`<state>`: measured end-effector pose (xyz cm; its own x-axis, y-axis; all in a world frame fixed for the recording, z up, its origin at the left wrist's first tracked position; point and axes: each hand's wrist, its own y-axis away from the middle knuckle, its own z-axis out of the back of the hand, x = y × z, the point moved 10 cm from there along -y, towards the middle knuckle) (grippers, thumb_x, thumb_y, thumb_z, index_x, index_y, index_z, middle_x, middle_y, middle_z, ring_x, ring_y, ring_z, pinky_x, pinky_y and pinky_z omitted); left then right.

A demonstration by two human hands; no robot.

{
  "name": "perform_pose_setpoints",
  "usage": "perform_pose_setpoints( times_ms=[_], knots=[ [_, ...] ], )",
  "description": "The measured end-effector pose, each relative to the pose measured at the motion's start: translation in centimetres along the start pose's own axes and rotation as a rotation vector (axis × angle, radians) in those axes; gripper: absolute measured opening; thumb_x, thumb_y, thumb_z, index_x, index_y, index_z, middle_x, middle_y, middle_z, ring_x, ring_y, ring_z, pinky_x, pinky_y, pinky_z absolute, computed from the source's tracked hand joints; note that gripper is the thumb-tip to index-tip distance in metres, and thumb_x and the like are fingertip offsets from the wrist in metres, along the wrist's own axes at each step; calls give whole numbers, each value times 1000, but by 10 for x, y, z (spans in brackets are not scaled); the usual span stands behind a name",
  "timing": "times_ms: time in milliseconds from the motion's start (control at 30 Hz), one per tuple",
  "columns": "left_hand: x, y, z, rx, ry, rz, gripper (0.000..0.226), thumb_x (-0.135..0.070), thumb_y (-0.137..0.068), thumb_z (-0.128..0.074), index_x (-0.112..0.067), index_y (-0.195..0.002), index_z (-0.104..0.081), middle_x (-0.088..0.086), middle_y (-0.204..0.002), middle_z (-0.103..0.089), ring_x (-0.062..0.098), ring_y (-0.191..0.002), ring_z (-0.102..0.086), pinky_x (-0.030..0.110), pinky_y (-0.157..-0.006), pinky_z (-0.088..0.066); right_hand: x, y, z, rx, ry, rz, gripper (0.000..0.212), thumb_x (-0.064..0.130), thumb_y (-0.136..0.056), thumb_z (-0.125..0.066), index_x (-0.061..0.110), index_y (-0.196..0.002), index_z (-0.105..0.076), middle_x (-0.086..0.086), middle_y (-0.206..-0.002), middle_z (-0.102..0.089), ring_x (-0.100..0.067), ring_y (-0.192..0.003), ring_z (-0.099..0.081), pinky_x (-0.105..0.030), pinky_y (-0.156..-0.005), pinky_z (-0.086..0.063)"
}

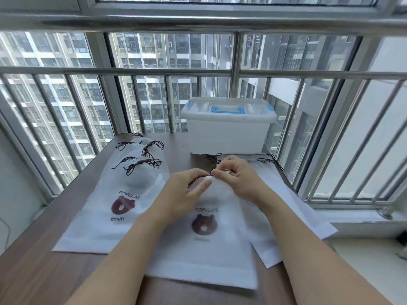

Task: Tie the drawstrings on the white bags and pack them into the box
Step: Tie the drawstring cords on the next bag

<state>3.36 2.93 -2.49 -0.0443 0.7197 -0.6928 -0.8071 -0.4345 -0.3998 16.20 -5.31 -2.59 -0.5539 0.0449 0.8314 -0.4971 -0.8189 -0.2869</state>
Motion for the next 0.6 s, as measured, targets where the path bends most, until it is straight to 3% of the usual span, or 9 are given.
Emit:
perform_pose_setpoints(
  times_ms=[100, 200, 267, 333, 467, 600],
  knots=[
    [15, -2, 6, -49, 27, 100, 21, -40, -95, -62, -30, -113, -64, -19, -85, -65, -3, -79, -61, 17, -72, -46, 5, -1, 14, -131, 124, 43, 13, 26, -91, -73, 21, -79, -74, 8, -92, -56, 5, -81, -53, -11, -75, -36],
    [25, -3, -3, 9, 139, 184, 23, -36, -97, -61, -17, -87, -68, -9, -68, -58, 12, -60, -50, 31, -61, -41, 8, 1, 13, -123, 118, 47, 22, 24, -93, -71, 26, -72, -66, 9, -89, -56, 6, -71, -50, -11, -69, -34],
    [23, -2, -6, 35, 162, 182, 26, -31, -98, -60, -14, -81, -68, 6, -61, -53, 13, -57, -43, 31, -57, -36, 6, 0, 10, -93, 110, 18, 28, 24, -95, -69, 26, -68, -61, 14, -78, -57, 5, -62, -49, -13, -62, -33],
    [20, -2, -5, 27, 157, 170, 20, -25, -98, -60, -18, -83, -71, 16, -72, -65, 12, -60, -49, 30, -59, -40, 3, 2, 7, -50, 108, -21, 33, 29, -96, -66, 20, -66, -59, 18, -58, -50, -1, -52, -42, -15, -55, -31],
    [15, -3, 3, -25, 158, 136, 20, -19, -99, -59, -23, -84, -73, 8, -70, -64, 9, -63, -48, 26, -60, -39, -1, 7, 0, 86, 48, -64, 46, 46, -93, -67, 14, -64, -53, 6, -57, -34, -10, -52, -28, -23, -49, -22],
    [11, -3, 2, -6, 139, 114, 26, -15, -99, -56, -25, -82, -72, -5, -75, -70, 7, -70, -57, 27, -69, -45, -5, 10, -7, 176, 30, -123, 45, 39, -96, -66, 20, -58, -51, 11, -53, -33, -9, -49, -25, -19, -45, -21]
  ],
)
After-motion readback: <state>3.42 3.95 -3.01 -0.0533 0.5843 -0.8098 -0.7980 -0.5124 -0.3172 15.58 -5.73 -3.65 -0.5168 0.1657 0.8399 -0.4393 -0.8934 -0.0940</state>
